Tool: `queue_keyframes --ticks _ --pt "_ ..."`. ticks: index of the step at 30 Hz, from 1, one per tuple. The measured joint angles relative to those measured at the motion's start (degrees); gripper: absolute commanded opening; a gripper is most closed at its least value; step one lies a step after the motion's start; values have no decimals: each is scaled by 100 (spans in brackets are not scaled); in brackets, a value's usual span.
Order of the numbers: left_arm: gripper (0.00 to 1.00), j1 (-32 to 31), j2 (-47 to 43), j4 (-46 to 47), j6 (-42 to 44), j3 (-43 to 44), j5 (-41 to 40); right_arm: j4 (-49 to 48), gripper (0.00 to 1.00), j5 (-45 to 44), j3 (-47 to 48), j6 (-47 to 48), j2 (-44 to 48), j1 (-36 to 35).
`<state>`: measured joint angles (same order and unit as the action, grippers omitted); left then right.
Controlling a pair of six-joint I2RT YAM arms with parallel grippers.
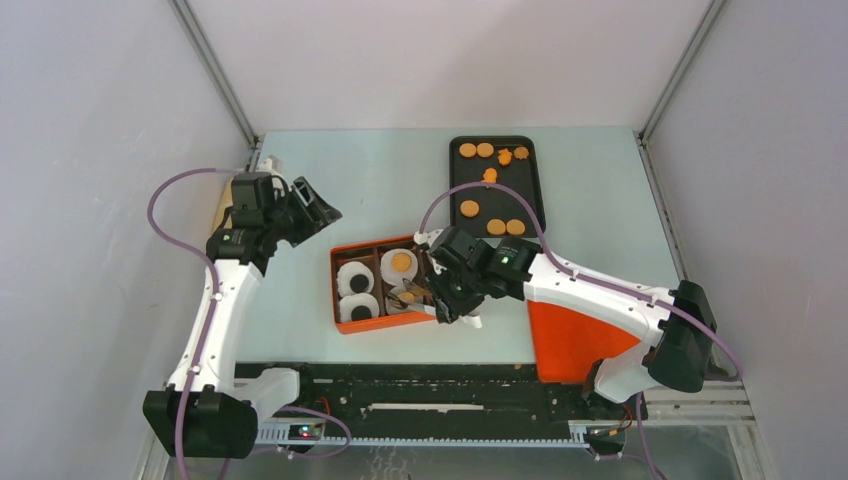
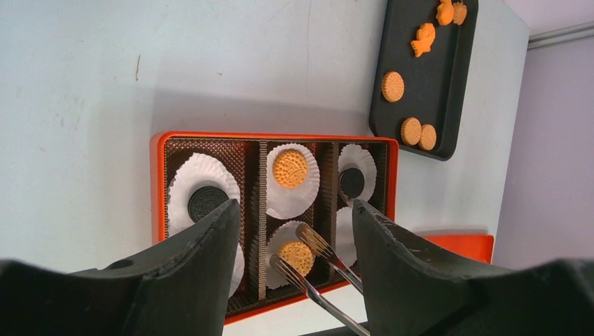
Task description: Pack the cookies
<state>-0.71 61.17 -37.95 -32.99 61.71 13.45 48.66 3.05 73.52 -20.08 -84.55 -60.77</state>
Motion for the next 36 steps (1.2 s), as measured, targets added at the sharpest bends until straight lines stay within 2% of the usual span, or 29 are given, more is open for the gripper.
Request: queue_keyframes --ticks 6,13,20,22,28,36 --pt "67 0 0 4 2 0 55 0 51 -70 20 4 2 0" --pt "67 0 0 4 2 0 76 -7 51 -142 92 9 13 0" --pt "67 0 0 9 2 0 92 157 51 -518 295 35 437 256" --pt "67 0 0 13 0 0 103 175 52 -610 387 59 629 409" --pt "66 0 46 42 0 0 197 114 52 -925 461 199 824 1582" --pt "66 0 116 59 0 0 201 -275 52 -1154 428 431 20 2546"
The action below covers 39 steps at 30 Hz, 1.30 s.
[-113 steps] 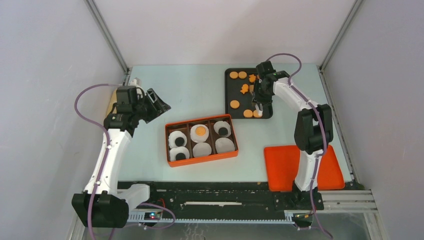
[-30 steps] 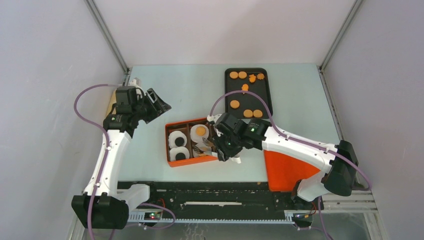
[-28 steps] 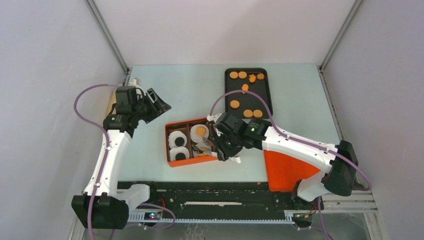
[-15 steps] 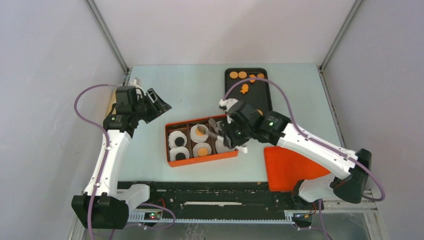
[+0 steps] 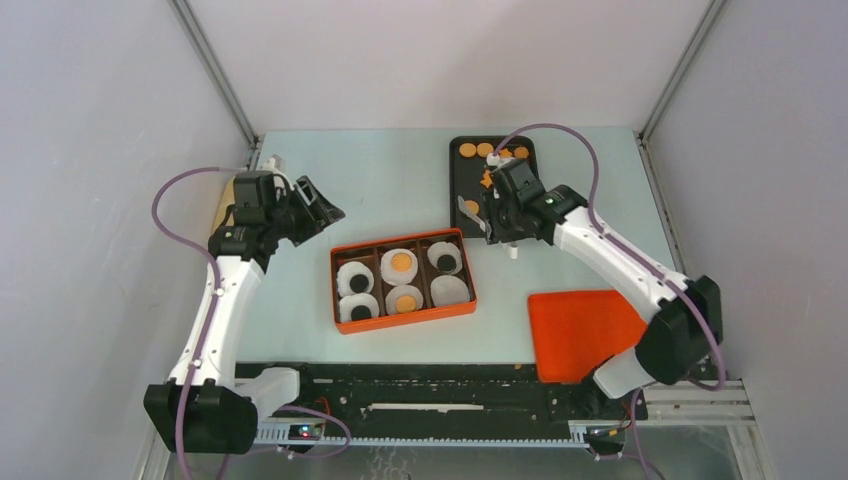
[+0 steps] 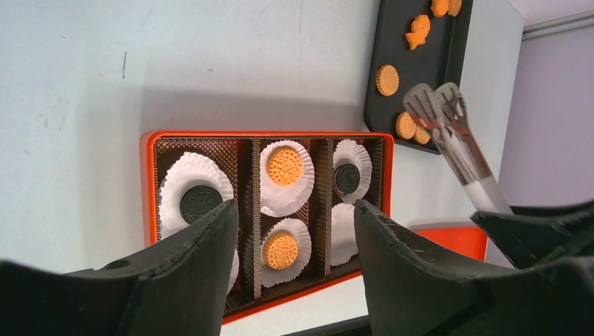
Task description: Pack the cookies
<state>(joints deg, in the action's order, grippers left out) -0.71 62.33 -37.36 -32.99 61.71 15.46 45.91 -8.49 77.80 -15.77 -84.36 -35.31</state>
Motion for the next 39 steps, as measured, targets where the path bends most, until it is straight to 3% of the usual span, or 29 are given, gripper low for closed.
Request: queue_keyframes --ticks 15,20,24,32,39 --pt "66 0 70 2 2 0 -2 -649 53 61 -256 92 -1143 334" --pt "66 0 94 2 2 0 -4 -798 22 168 -254 92 -1554 413" --pt "65 0 94 2 4 0 -4 -809 8 269 -254 111 -1659 417" --pt "65 0 96 2 4 0 -4 -715 3 262 -251 111 -1335 345" --pt "64 0 94 0 4 0 -4 -393 3 264 -254 94 177 122"
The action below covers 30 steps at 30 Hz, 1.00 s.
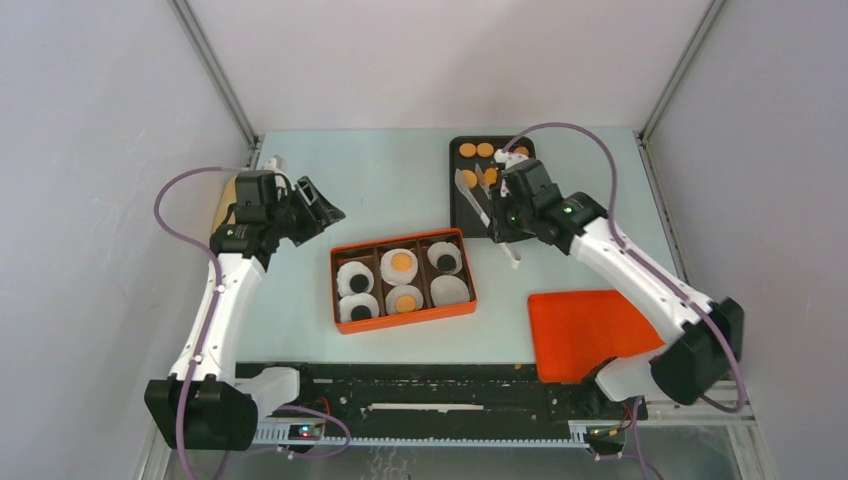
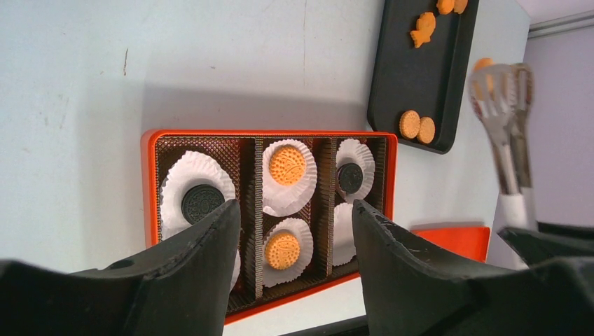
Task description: Pack the cookies
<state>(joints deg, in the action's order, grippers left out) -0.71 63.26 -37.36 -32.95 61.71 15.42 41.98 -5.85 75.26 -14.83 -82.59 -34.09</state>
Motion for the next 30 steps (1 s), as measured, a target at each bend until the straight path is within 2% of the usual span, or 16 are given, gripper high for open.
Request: queue_keyframes --ticks 5,10,15,21,30 --pt "64 0 2 0 -2 0 -2 361 3 151 0 -2 756 -293" --pt "64 0 2 2 -2 0 -4 691 3 293 -273 -133 1185 -1335" --pt "64 0 0 0 -4 0 0 898 3 446 -1088 -557 1349 -2249" --pt "64 0 -7 0 -4 0 4 1047 3 428 -1700 -1008 1440 -2485" --pt "64 0 -48 2 -7 0 4 1051 4 334 -1803 -1174 1646 -2531"
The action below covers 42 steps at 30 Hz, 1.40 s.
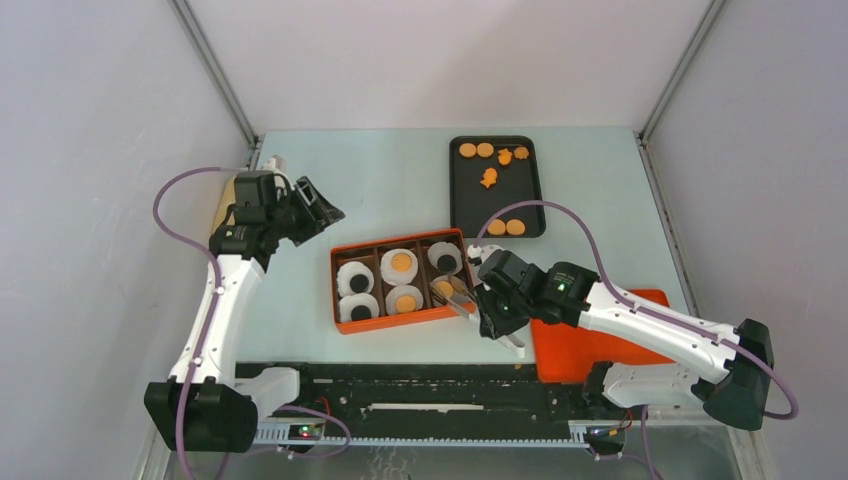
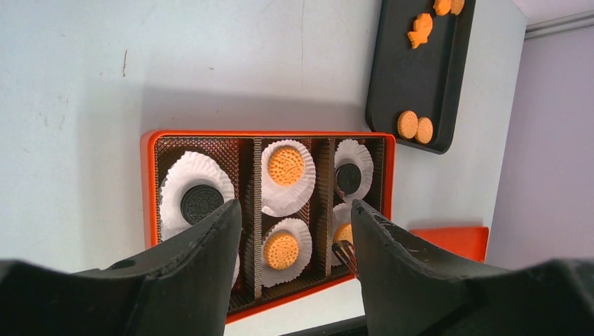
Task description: Pack the cookies
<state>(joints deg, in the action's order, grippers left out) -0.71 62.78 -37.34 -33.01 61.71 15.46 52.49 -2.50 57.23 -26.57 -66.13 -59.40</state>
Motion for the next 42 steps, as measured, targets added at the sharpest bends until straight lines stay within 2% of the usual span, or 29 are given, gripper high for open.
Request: queue_keyframes --ticks 9,11,15,18,24,25,30,31,37,42 --pt "64 0 0 0 0 0 7 48 5 -258 0 -85 11 -4" --pt "64 0 0 0 0 0 26 94 11 -319 0 -87 13 -4" --pt "65 0 0 -2 0 0 33 175 33 -372 0 -107 13 -4" --pt "65 0 0 0 0 0 39 197 43 -387 0 -136 13 -4" --pt "67 0 -7 -2 2 0 96 184 49 -393 0 -227 125 -4" --pt "67 0 -15 -2 2 0 114 177 48 -391 0 -236 149 -4" --pt "67 0 -52 0 2 0 144 166 20 -385 0 -249 201 -4" --pt "67 0 -57 0 2 0 149 170 18 -387 4 -260 201 -4" --pt "66 0 -59 -2 4 0 149 221 19 -498 170 -275 321 -4" --pt "65 0 -59 2 2 0 149 291 21 -944 713 -273 616 111"
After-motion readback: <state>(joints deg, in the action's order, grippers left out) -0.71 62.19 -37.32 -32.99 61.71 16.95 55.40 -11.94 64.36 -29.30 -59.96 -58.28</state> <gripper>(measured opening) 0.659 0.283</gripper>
